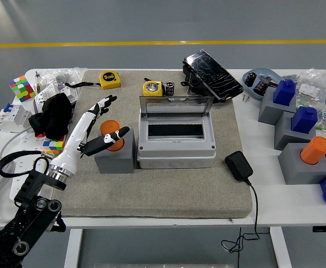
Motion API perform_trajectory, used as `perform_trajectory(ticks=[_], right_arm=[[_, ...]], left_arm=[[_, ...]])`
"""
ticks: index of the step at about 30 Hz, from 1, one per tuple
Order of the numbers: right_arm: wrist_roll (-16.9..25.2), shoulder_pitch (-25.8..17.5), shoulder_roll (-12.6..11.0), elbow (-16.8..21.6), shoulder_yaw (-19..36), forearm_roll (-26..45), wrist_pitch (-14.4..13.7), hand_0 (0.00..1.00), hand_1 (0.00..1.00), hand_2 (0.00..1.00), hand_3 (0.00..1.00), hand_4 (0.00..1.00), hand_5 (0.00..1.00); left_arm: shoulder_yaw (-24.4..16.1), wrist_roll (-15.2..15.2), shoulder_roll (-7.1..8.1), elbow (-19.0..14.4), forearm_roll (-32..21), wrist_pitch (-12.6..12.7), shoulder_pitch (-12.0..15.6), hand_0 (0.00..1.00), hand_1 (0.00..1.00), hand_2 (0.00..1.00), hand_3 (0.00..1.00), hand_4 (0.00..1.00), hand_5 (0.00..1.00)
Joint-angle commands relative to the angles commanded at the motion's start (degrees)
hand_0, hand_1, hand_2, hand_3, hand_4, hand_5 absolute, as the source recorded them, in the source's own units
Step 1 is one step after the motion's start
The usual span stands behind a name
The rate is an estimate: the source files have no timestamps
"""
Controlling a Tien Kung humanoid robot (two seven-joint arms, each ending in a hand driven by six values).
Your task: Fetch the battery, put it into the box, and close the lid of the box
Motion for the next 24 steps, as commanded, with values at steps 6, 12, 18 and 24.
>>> perform_trajectory(ticks=[6, 12, 18, 24], right_arm=[[0.0, 0.0, 0.4, 0.0, 0.1, 0.3, 0.0, 0.642, 0.666, 0.675, 0.609, 0.994, 0.6], [0.1, 0.2, 0.6, 0.0, -0.2, 1.0, -0.1, 0.642, 0.666, 0.675, 0.609, 0.994, 0.6], [0.0, 0.1, 0.7, 0.0, 0.4, 0.7, -0.2, 0.642, 0.666, 0.675, 0.609, 0.994, 0.6], [0.1, 0.0, 1.0, 0.0, 0.4, 1.1, -0.2, 0.642, 0.666, 0.675, 0.609, 0.995, 0.601]], left_arm=[[1.2, -1.3, -0.6, 0.6, -1.3, 0.8, -0.3, 0.467, 0.672, 0.749, 0.743, 0.998, 0.174], [1.9, -2.0, -1.15, 1.5, -2.7, 1.3, -1.2, 0.422, 0.639, 0.703, 0.73, 0.998, 0.12], [2.4, -2.3, -1.65, 2.9, -4.5, 1.1, -1.9, 0.433, 0.631, 0.684, 0.711, 0.998, 0.115], [2.8, -2.8, -2.38, 3.9, -6.2, 1.0, -2.6, 0.439, 0.608, 0.655, 0.698, 0.998, 0.094]])
